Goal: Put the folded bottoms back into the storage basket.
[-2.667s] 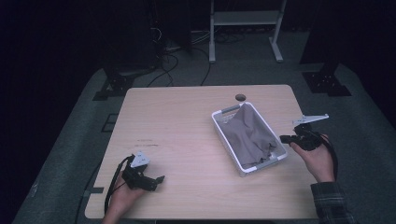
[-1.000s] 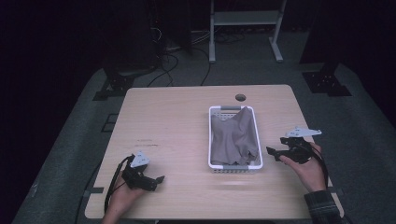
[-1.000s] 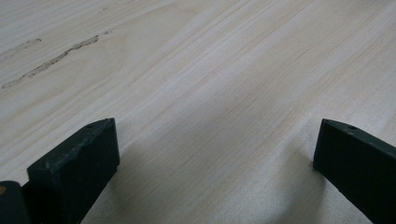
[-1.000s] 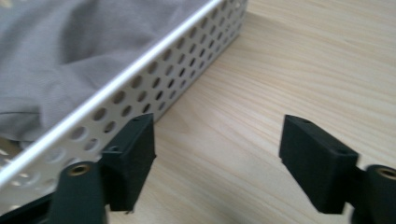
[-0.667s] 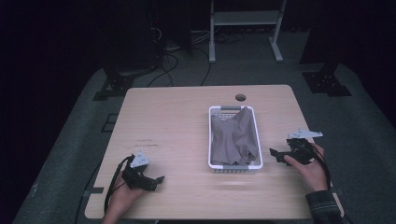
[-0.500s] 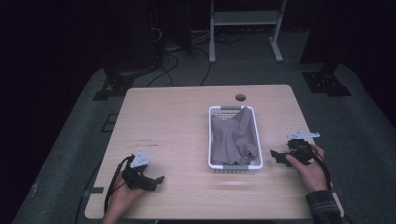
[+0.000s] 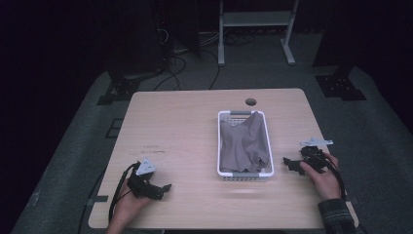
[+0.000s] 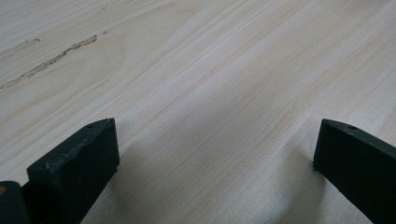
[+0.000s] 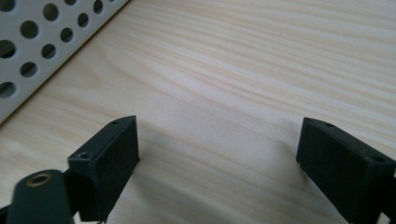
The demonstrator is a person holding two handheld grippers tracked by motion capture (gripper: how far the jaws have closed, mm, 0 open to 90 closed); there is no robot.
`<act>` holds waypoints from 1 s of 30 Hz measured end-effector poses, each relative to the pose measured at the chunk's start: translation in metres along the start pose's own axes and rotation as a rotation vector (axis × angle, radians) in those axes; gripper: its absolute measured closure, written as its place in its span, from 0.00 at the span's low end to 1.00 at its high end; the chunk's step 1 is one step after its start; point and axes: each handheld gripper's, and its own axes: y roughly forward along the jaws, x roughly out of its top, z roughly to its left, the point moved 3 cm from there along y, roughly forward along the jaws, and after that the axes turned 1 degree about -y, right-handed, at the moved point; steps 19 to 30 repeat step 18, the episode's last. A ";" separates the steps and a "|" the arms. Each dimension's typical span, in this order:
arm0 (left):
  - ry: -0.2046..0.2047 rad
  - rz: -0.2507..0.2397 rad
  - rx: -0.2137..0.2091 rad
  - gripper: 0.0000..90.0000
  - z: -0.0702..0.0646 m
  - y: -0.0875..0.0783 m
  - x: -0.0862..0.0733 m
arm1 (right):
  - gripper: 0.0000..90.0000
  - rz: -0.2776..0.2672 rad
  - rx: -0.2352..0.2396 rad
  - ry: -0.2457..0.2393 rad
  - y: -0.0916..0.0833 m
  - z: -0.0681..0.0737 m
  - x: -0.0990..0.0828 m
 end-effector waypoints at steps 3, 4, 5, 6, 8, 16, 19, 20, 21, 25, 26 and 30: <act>0.000 0.000 0.000 0.00 0.000 0.000 0.000 | 0.11 -0.025 -0.001 -0.001 0.001 -0.003 -0.002; 0.000 0.000 0.000 0.00 0.000 0.000 0.000 | 0.11 -0.025 -0.001 -0.001 0.001 -0.003 -0.002; 0.000 0.000 0.000 0.00 0.000 0.000 0.000 | 0.11 -0.025 -0.001 -0.001 0.001 -0.003 -0.002; 0.000 0.000 0.000 0.00 0.000 0.000 0.000 | 0.10 -0.025 0.000 -0.001 0.001 -0.003 -0.002; 0.001 0.000 0.000 0.00 0.000 0.000 0.000 | 0.10 -0.025 0.000 -0.002 0.001 -0.004 -0.002; 0.001 0.000 0.000 0.00 0.000 0.000 0.000 | 0.10 -0.024 0.000 -0.001 0.001 -0.004 -0.001; 0.000 0.000 0.000 0.00 0.000 0.000 0.000 | 0.10 -0.024 0.000 -0.001 0.001 -0.004 -0.001; 0.000 0.000 0.000 0.00 0.000 0.000 0.000 | 0.10 -0.024 0.000 -0.001 0.001 -0.004 -0.001; 0.000 0.000 0.000 0.00 0.000 0.000 0.000 | 0.10 -0.024 0.000 -0.001 0.001 -0.004 -0.001; 0.000 0.000 0.000 0.00 0.000 0.000 0.000 | 0.10 -0.024 0.000 -0.001 0.001 -0.004 -0.001; 0.000 0.000 0.000 0.00 0.000 0.000 0.000 | 0.10 -0.024 0.000 -0.001 0.001 -0.004 -0.001; 0.000 0.000 0.000 0.00 0.000 0.000 0.000 | 0.10 -0.024 0.000 -0.001 0.001 -0.004 -0.001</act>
